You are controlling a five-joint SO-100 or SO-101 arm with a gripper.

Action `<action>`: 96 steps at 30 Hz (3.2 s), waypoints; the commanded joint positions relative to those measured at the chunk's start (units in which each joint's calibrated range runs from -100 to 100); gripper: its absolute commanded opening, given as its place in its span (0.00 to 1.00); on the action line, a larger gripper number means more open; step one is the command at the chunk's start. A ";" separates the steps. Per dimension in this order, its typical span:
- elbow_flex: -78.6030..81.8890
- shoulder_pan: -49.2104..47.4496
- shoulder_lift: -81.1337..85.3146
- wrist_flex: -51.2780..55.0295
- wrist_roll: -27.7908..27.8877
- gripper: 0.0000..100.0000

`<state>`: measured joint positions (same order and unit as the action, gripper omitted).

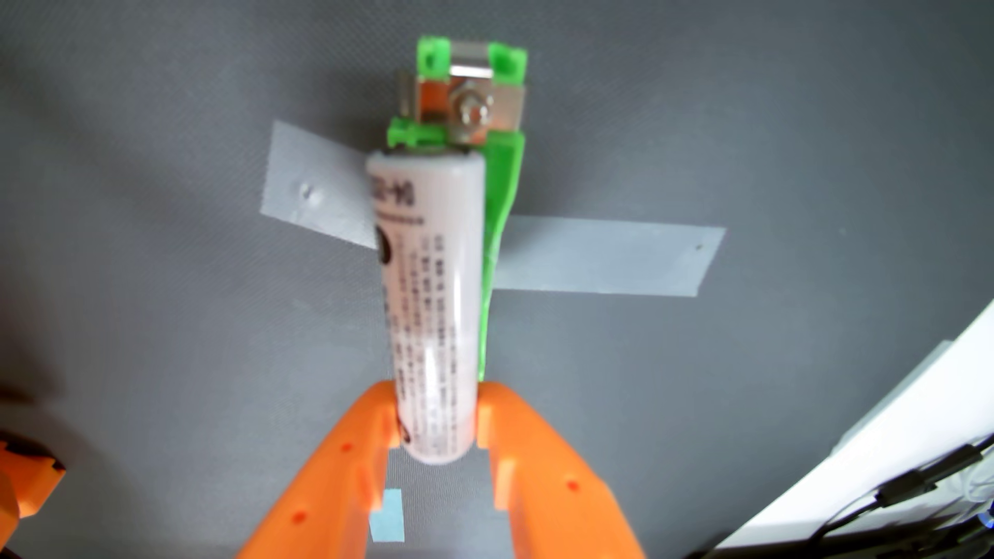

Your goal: Insert Battery

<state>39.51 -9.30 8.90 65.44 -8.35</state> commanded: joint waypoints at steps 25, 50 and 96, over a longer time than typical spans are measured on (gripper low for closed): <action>-0.57 1.74 1.31 -2.95 -1.59 0.02; -0.12 1.74 1.31 -2.87 -1.38 0.02; 0.88 1.15 1.39 -2.27 -1.38 0.02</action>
<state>40.60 -8.48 8.90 62.85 -9.73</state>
